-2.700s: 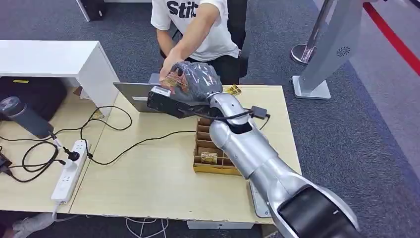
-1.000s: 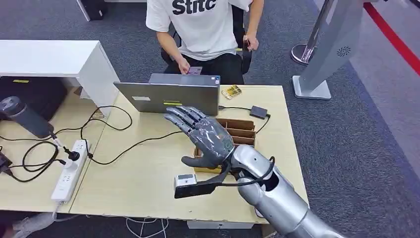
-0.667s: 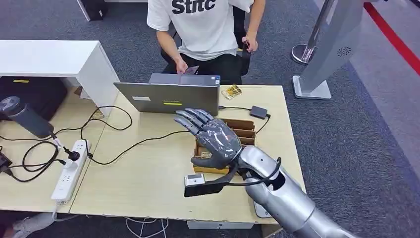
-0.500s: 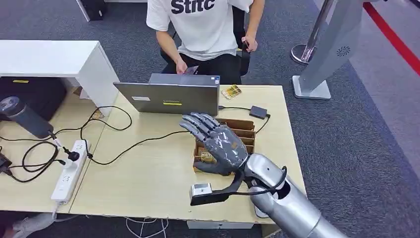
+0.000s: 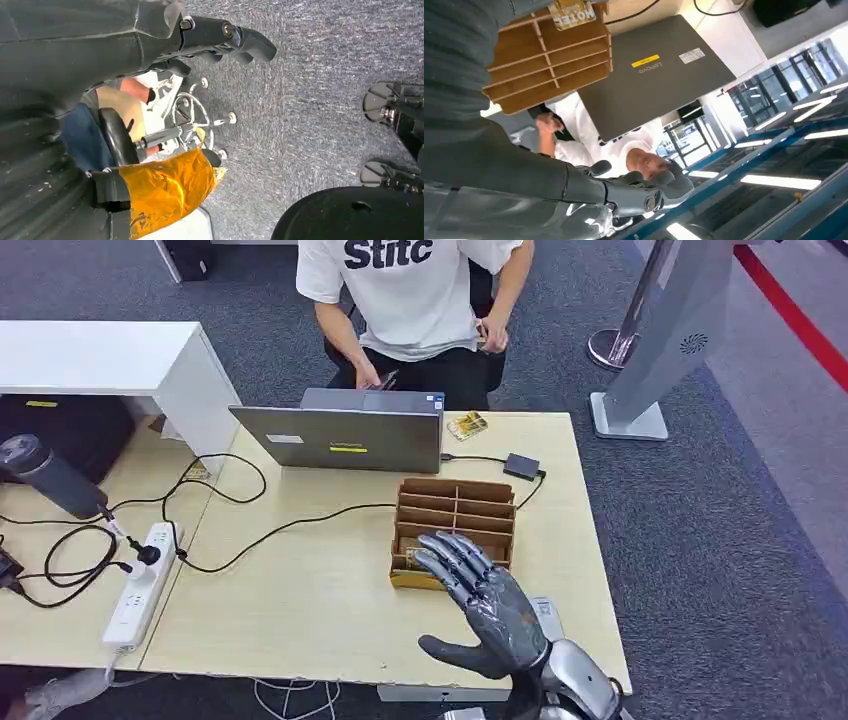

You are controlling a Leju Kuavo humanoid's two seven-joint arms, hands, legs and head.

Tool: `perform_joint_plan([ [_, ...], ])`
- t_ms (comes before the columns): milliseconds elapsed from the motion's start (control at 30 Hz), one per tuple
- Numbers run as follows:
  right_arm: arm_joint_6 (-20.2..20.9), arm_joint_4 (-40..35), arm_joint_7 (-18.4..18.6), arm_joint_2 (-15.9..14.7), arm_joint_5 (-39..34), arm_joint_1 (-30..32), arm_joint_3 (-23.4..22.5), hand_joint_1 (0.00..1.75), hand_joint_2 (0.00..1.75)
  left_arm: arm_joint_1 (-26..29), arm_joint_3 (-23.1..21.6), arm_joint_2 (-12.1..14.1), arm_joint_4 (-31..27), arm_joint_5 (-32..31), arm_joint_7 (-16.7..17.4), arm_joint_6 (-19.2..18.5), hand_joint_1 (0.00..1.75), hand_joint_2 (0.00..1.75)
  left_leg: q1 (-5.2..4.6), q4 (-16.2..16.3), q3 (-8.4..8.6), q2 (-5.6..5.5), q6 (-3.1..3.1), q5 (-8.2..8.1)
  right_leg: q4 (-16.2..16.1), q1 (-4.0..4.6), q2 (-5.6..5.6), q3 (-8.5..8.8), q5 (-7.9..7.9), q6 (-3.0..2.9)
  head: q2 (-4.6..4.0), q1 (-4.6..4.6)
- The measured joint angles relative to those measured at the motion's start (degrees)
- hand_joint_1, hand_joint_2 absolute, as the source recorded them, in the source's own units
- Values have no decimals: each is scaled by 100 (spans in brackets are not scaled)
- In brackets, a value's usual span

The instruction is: Pass the card to the sensor for recognition and then transmit it.

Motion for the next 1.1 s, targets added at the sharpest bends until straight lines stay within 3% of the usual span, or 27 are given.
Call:
perform_joint_plan([
  [300,227,-372,-477,203,-429,737,-635,0,175,-2,0,15,269,50,0,182,0,175,0,0,2,1,0,-2,0,0,1,0,0,0,0,-2],
  [700,463,-328,-586,498,-562,964,-1013,0,175,-4,0,24,378,50,-2,206,0,175,0,0,3,4,-1,-2,0,0,1,2,0,0,0,0],
  [1100,481,-169,-525,623,-468,956,-1041,0,175,-4,0,26,380,57,-2,173,0,175,0,0,3,4,-1,-2,1,0,1,2,0,0,0,-2],
])
